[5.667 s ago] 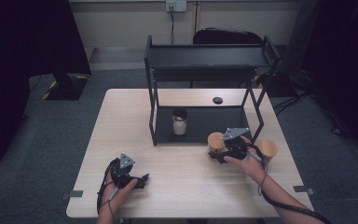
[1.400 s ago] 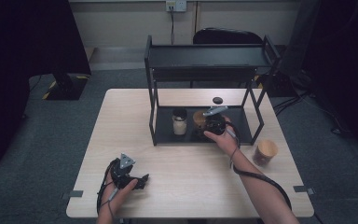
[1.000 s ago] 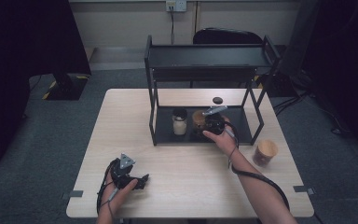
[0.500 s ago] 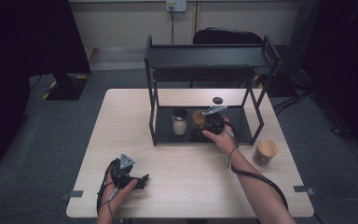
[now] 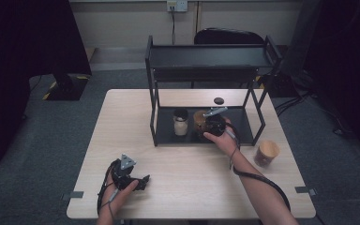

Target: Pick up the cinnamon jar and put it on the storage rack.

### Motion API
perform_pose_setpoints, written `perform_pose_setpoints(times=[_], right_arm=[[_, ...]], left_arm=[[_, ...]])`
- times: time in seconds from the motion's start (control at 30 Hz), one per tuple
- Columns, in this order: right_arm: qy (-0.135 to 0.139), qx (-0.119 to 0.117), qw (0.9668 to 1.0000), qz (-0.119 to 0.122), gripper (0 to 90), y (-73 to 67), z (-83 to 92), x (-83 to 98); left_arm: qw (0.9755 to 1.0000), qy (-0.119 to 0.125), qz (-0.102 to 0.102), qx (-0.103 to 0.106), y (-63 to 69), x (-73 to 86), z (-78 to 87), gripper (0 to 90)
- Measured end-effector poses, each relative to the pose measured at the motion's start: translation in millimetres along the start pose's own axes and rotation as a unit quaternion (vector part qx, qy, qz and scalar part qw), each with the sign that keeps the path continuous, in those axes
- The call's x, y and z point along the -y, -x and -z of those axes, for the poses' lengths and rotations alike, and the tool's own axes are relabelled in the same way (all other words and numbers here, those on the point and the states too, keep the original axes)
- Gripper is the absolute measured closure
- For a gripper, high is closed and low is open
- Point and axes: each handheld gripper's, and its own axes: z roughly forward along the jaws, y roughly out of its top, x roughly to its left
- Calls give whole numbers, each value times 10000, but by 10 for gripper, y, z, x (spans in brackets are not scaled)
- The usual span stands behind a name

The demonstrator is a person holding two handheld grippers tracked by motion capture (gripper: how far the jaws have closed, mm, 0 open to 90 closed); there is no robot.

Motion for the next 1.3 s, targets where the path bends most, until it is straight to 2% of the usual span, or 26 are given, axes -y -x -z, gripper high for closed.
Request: perform_pose_setpoints(times=[0.07,0.33,0.43,0.53,1.3], right_arm=[[-16,-5,10000,-56,70,7,8,3],[39,-40,9999,-127,20,12,73,21],[-10,-51,9999,-120,20,9,102,32],[24,-133,9995,-273,20,10,138,40],[3,-116,9994,-337,24,-50,416,155]], left_arm=[[10000,0,-1,-1,0,0,0,0],[10000,0,0,0,0,0,0,0],[10000,-1,-1,0,0,0,0,0],[10000,-1,0,0,0,0,0,0],[10000,-1,-1,0,0,0,0,0]])
